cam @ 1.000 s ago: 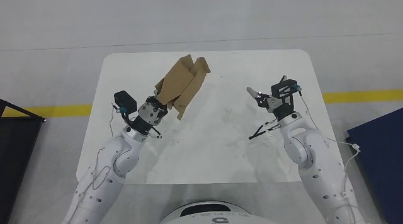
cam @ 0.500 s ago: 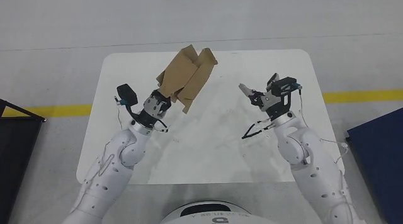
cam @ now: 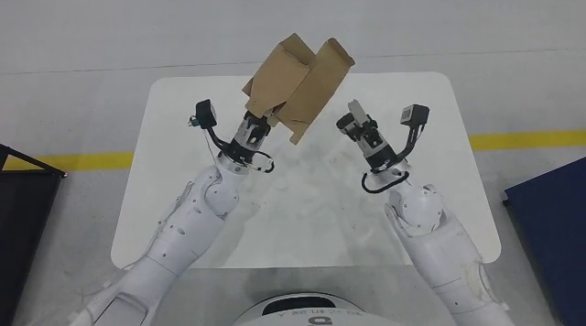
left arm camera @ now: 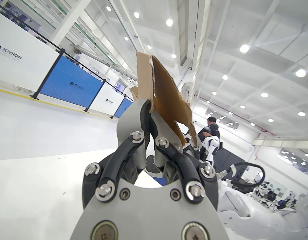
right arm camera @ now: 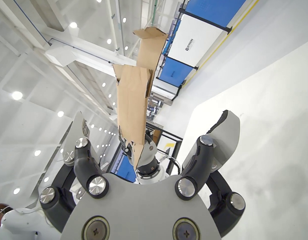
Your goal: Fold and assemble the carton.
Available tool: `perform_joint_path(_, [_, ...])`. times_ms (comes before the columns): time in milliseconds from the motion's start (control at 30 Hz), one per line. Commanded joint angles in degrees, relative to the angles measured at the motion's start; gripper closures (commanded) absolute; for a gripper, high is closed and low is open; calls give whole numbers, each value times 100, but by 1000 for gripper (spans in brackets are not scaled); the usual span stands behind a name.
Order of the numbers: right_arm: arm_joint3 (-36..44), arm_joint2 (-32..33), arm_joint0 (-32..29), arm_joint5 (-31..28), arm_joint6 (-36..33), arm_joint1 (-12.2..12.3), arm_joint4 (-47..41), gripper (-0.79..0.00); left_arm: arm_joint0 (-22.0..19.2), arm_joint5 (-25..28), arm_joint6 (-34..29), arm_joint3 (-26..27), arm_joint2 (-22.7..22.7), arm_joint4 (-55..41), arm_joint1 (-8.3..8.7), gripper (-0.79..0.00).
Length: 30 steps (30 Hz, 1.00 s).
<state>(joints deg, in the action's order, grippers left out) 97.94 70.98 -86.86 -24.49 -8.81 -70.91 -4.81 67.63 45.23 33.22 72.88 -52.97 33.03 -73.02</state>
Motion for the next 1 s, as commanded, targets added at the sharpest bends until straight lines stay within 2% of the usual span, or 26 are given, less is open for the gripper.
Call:
perform_joint_path(0, [-5, -65, 6, -104, -28, -14, -67, -554, -20, 116, -142, -32, 76, -152, -35, 0])
perform_joint_path(67, [-21, -118, 8, -224, -56, -30, -207, -480, -22, 183, -239, -33, 105, -285, -63, 0])
perform_joint_path(233, [-31, -158, -27, -332, 10, -48, -81, -434, 58, 360, -590, 48, 163, -536, -103, 0])
perform_joint_path(300, [-15, -174, -62, -362, 64, -58, -96, -376, 79, 419, -781, 73, 179, -687, -114, 0])
perform_joint_path(367, [23, -159, -120, -446, 88, -63, -185, -182, 91, 402, -958, 95, 164, -755, -119, 0])
perform_joint_path(400, [37, -143, -149, -501, 70, -62, -243, -22, 98, 393, -1035, 106, 147, -761, -119, 0])
perform_joint_path(433, [45, -124, -172, -546, 36, -59, -258, 0, 108, 380, -1093, 120, 125, -755, -118, 0])
perform_joint_path(533, [73, -91, -243, -702, -39, -57, -337, 0, 142, 495, -1326, 173, 66, -698, -104, 0])
perform_joint_path(567, [91, -88, -265, -753, -60, -57, -384, 0, 161, 572, -1396, 187, 38, -743, -97, -111])
perform_joint_path(600, [108, -74, -288, -798, -67, -58, -447, 0, 151, 636, -1494, 197, -21, -723, -81, -785])
perform_joint_path(767, [373, 207, -415, -1037, -129, -31, -695, 0, 342, 926, -1742, 355, -695, -539, 87, -785])
perform_joint_path(967, [823, 626, -577, -1247, -129, 9, -531, 0, 1142, 1080, -1981, 1060, -2054, -365, 397, -785])
